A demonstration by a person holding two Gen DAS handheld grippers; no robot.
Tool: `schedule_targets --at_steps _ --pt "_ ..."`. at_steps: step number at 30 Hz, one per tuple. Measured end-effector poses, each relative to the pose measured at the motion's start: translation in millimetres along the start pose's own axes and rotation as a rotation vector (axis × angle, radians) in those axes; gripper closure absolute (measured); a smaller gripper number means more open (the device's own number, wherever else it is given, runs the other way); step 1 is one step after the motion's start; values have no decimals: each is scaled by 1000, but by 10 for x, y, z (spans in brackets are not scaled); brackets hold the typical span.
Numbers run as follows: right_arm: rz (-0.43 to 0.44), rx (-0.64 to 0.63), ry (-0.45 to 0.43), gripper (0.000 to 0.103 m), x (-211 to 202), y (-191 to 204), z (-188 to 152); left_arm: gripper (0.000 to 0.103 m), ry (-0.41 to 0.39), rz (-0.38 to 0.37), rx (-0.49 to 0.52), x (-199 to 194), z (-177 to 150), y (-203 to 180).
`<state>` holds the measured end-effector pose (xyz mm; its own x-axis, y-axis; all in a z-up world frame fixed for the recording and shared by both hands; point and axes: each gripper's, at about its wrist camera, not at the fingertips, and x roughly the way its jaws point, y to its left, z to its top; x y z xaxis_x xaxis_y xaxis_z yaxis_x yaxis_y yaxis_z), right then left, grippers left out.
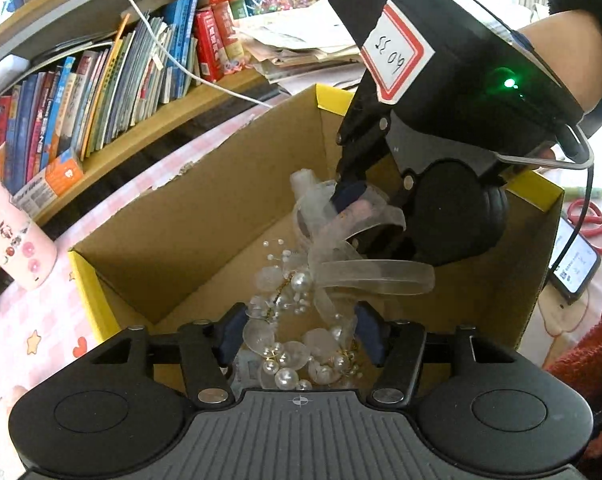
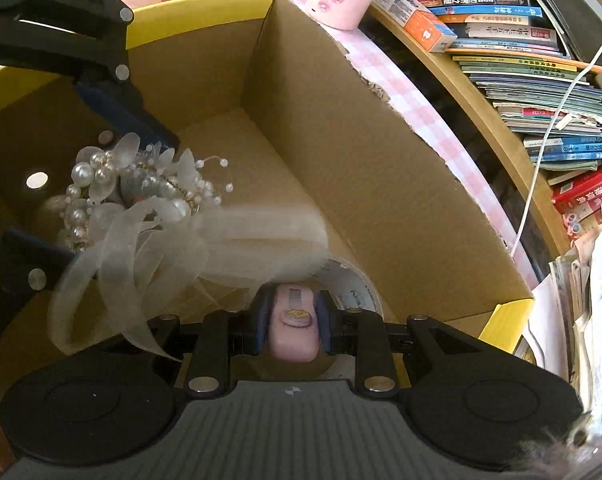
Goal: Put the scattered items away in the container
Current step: 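Open the left tool to drop the bracelet while the right tool releases the lighter, then withdraw both tools from the yellow box back toward the table items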
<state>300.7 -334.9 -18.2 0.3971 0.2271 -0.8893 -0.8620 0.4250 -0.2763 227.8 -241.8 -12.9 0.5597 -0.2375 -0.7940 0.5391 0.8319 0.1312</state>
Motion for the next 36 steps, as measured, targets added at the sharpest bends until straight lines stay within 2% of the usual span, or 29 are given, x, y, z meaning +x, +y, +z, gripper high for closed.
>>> schedule_targets --at_steps 4,8,11,15,20,22,30,36 --pt "1 3 3 80 23 -1 9 38 9 13 -5 -4 -8 21" --pt "9 13 9 79 1 4 -5 26 12 51 -14 -14 -8 25" --pt "0 18 5 67 -14 8 -7 20 3 91 -17 -50 -34 25" --pt "-33 18 -22 44 -64 25 -12 19 -14 100 -42 -126 -96 81" --pt "-73 42 -46 31 -136 56 -34 15 -49 112 -77 -267 -161 137" --pt "-91 62 -66 20 -192 70 -65 8 -72 120 -87 -336 -170 140" --pt "-151 170 -140 14 -541 127 -159 5 -141 100 -83 -604 -236 65" --pt "-214 304 -214 12 -877 262 -228 1 -234 54 -71 -885 -331 29"
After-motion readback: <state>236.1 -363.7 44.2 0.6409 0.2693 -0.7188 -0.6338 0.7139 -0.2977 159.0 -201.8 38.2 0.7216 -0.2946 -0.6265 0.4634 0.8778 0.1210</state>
